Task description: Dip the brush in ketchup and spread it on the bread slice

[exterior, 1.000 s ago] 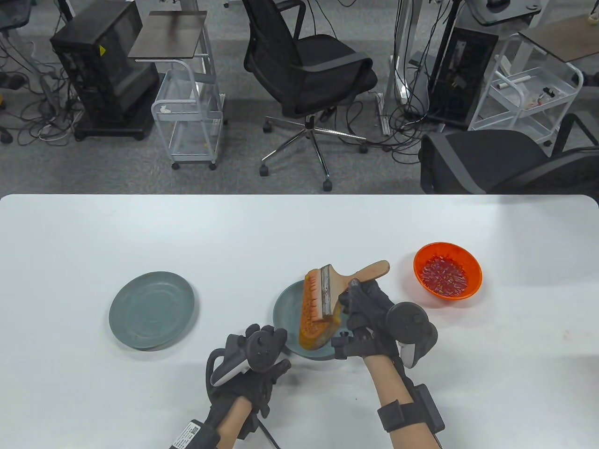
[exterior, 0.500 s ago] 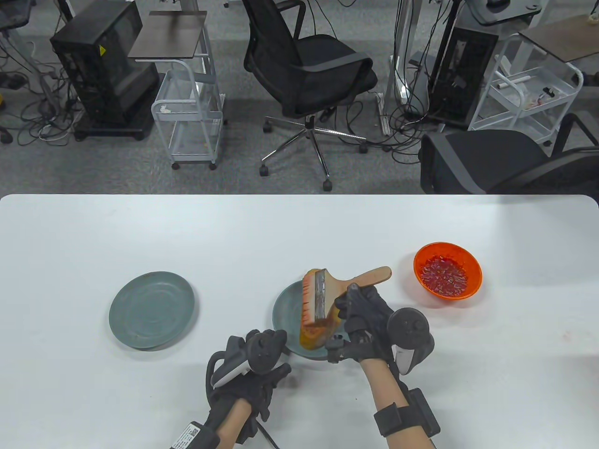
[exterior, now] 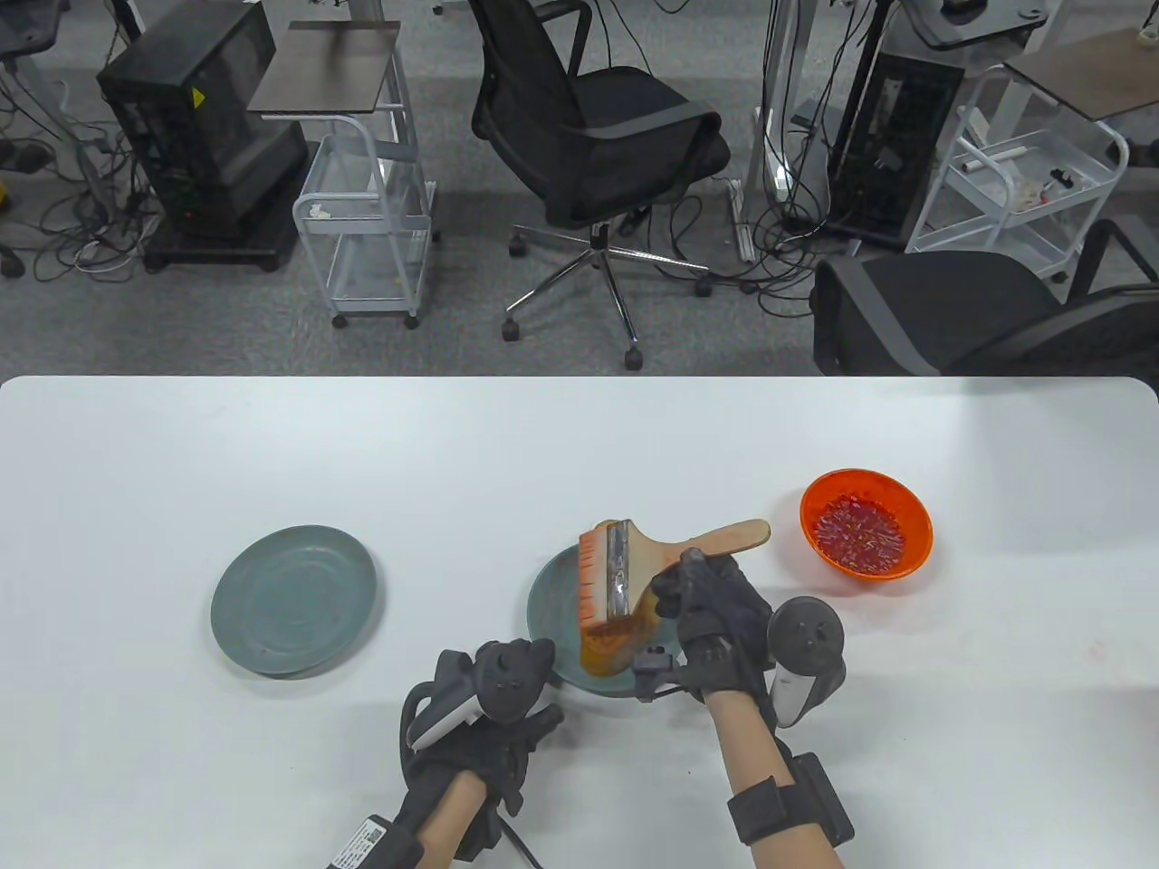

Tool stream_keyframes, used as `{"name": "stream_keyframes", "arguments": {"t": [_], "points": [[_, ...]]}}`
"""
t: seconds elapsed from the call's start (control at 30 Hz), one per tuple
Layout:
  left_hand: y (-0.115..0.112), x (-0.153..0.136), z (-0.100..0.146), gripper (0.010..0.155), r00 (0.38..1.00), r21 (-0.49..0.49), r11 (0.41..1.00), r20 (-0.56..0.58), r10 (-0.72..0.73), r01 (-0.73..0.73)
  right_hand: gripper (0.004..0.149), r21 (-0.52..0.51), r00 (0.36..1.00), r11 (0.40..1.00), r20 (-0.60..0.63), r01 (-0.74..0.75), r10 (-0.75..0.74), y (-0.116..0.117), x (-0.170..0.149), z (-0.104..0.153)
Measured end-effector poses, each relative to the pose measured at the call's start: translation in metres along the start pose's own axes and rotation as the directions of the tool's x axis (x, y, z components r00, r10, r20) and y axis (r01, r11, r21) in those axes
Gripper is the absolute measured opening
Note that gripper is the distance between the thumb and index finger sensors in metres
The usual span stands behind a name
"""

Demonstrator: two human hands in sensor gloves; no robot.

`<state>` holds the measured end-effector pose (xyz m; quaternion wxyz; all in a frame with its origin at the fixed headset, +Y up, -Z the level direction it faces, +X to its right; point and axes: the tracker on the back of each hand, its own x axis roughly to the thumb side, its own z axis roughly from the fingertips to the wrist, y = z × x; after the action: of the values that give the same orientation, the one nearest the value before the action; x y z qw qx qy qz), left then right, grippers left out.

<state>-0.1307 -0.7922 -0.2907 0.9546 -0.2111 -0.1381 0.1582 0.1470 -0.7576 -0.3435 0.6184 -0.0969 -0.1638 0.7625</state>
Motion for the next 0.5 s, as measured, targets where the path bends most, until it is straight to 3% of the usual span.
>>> {"name": "stream_keyframes", "arguments": {"t": [0.13, 0.23, 0.3, 0.5], "points": [[0.0, -0.002, 0.0, 0.069, 1.0, -0.006, 1.0, -0.003, 0.017, -0.017, 0.048, -0.063, 0.999, 0.998, 0.029, -0.027, 0.028, -0.01, -0.005, -0.004], [0.001, -0.001, 0.001, 0.07, 1.0, -0.013, 1.0, -0.012, 0.014, -0.014, 0.048, -0.175, 0.971, 0.974, 0.165, -0.145, 0.174, -0.025, 0.005, -0.008], [0.0, 0.0, 0.0, 0.07, 1.0, -0.013, 1.0, -0.011, 0.008, -0.008, 0.048, -0.19, 0.967, 0.972, 0.185, -0.138, 0.174, -0.029, 0.01, -0.008], [-0.001, 0.0, 0.001, 0.071, 1.0, -0.014, 1.0, -0.013, 0.001, -0.001, 0.048, 0.032, 0.995, 0.995, 0.023, 0.094, -0.094, -0.004, 0.003, -0.002]]}}
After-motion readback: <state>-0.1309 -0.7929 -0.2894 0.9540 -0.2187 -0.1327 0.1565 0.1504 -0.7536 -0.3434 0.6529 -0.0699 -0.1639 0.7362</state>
